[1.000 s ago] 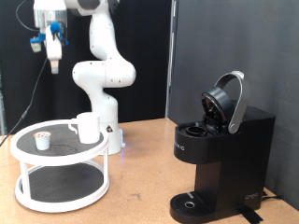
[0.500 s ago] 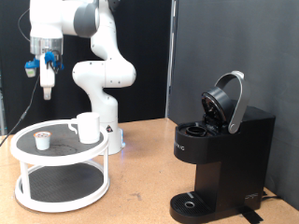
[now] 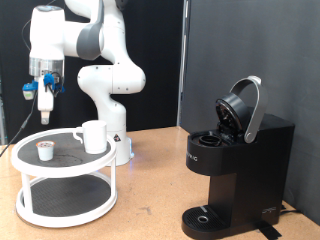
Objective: Make a cup of coffee with the keurig machine
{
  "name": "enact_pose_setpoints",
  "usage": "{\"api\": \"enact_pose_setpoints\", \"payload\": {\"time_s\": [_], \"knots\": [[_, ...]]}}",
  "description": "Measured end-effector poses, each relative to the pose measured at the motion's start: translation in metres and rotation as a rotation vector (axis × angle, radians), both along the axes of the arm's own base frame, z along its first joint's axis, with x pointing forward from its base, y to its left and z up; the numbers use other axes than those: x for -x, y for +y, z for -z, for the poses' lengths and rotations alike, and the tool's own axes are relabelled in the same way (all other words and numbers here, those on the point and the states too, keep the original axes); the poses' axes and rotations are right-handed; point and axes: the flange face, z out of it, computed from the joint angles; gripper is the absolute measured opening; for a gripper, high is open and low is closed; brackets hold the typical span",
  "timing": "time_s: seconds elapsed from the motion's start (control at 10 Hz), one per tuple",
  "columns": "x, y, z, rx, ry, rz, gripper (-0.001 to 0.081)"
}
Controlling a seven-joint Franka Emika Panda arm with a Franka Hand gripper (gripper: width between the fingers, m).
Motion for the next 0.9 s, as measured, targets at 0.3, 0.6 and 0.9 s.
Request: {"api": "enact_pose_setpoints", "payload": {"time_s": [0.3,0.6,0.9], "knots": [[-0.006,-0.004,0.018,0.014,-0.005,0.011,0.0734],[-0.009,-0.004,0.033,0.013,0.011,0.006,0.0734],[-0.01,0.0,0.046,0.013,0.006,-0.003,0.0734]]}}
